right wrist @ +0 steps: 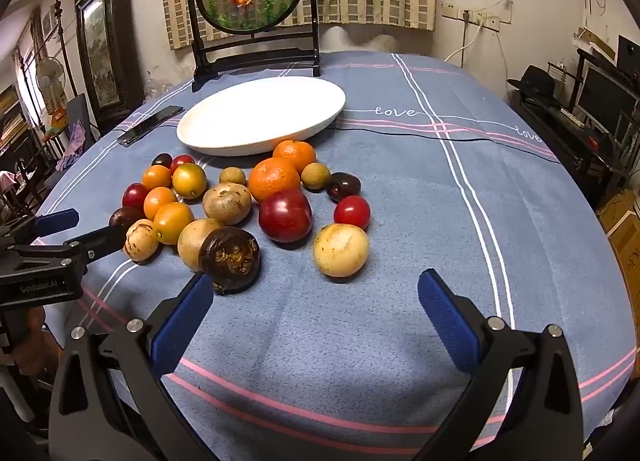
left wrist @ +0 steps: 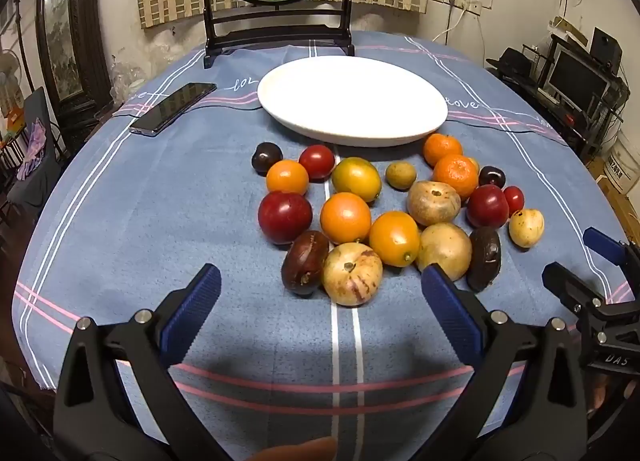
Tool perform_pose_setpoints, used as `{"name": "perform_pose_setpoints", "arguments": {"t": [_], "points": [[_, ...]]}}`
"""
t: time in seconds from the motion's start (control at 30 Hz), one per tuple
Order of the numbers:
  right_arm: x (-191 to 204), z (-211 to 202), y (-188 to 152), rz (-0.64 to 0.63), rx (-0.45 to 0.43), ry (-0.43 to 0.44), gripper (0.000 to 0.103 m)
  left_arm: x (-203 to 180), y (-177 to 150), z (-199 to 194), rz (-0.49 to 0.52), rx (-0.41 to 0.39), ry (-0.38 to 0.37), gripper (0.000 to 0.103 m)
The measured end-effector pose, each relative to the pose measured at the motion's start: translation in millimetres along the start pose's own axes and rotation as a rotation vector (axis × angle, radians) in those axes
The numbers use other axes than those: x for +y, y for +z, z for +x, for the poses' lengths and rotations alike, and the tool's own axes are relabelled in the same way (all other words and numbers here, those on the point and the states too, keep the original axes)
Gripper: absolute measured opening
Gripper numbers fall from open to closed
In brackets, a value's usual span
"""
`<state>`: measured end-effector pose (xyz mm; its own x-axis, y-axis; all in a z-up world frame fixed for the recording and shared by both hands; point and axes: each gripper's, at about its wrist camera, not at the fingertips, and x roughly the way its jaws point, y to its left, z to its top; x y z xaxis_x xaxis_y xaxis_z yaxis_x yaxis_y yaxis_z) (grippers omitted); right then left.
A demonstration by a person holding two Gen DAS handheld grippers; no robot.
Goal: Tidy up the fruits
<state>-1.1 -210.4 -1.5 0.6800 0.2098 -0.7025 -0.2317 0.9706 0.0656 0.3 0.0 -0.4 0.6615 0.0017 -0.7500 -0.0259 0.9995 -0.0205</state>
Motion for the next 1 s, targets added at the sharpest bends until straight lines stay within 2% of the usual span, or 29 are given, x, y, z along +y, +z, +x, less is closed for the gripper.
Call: {"name": "perform_pose_setpoints", "arguments": {"t": [1.0], "points": [[6.0, -1.8, 0.7, -0.015, 0.004, -0.006, 0.102, -3.9, -5.4, -5.0, 0.001, -0.006, -0.009, 0.101]]}}
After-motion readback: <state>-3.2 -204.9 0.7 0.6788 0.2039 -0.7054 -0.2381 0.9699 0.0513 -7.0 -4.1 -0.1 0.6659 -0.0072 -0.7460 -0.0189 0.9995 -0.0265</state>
